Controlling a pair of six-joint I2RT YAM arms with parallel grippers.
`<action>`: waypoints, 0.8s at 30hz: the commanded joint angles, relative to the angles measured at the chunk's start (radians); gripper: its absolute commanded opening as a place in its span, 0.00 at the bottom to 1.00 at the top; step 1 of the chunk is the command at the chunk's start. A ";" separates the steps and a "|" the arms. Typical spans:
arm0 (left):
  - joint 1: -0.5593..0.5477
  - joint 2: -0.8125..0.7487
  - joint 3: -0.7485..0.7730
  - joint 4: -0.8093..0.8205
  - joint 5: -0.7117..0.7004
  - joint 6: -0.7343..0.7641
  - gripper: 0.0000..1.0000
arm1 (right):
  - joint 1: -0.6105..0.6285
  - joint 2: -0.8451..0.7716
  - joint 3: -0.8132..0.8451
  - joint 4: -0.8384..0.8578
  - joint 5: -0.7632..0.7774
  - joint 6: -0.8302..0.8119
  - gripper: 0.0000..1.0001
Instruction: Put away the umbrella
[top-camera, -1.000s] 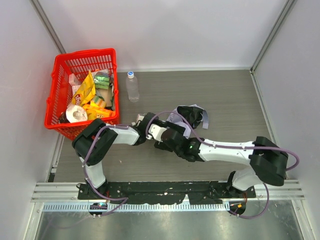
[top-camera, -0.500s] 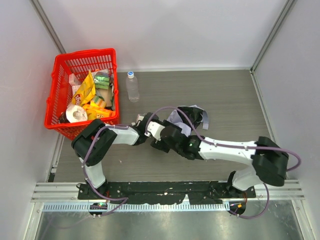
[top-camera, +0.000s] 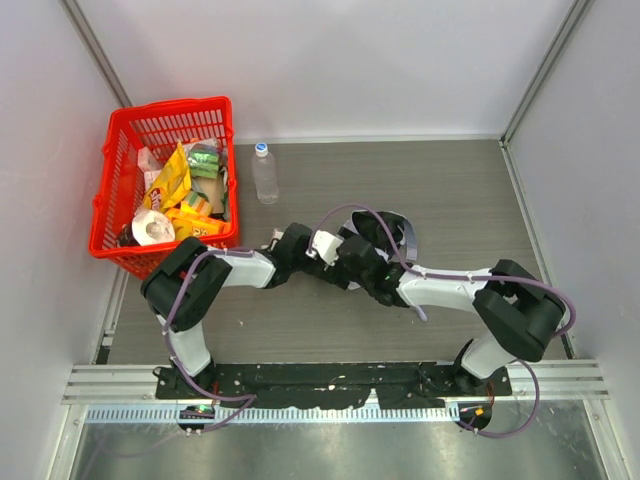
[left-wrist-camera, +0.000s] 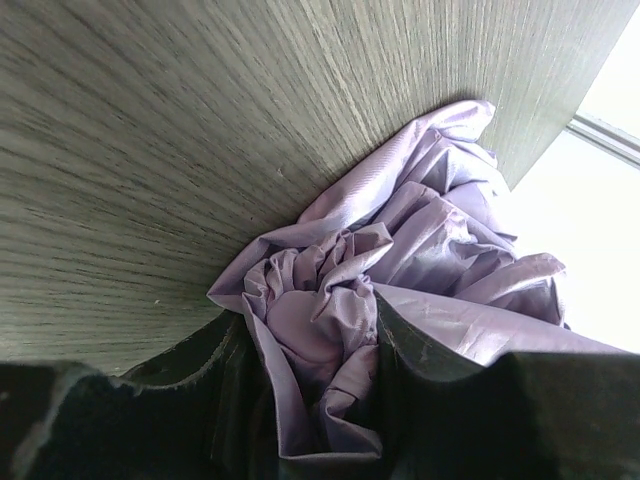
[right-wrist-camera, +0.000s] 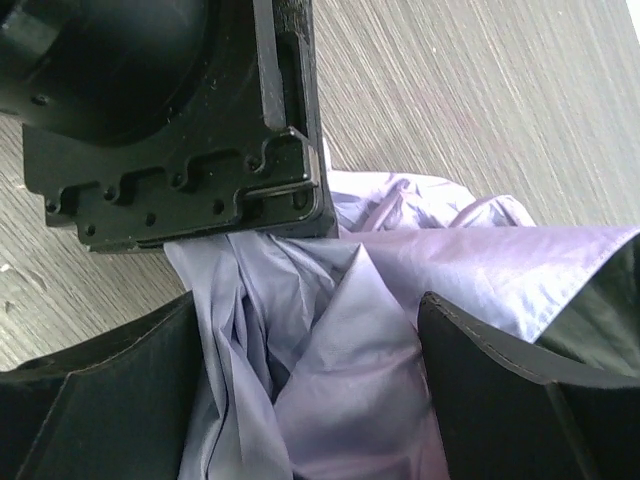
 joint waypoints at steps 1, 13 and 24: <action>-0.015 -0.013 -0.056 -0.137 -0.009 0.065 0.00 | -0.090 0.062 0.008 -0.026 -0.057 0.073 0.86; 0.023 -0.065 -0.058 -0.135 -0.018 0.172 0.00 | -0.169 0.106 0.130 -0.299 -0.146 0.232 0.81; 0.042 -0.142 -0.098 -0.198 0.000 0.171 0.00 | -0.149 0.226 0.188 -0.398 -0.089 0.331 0.61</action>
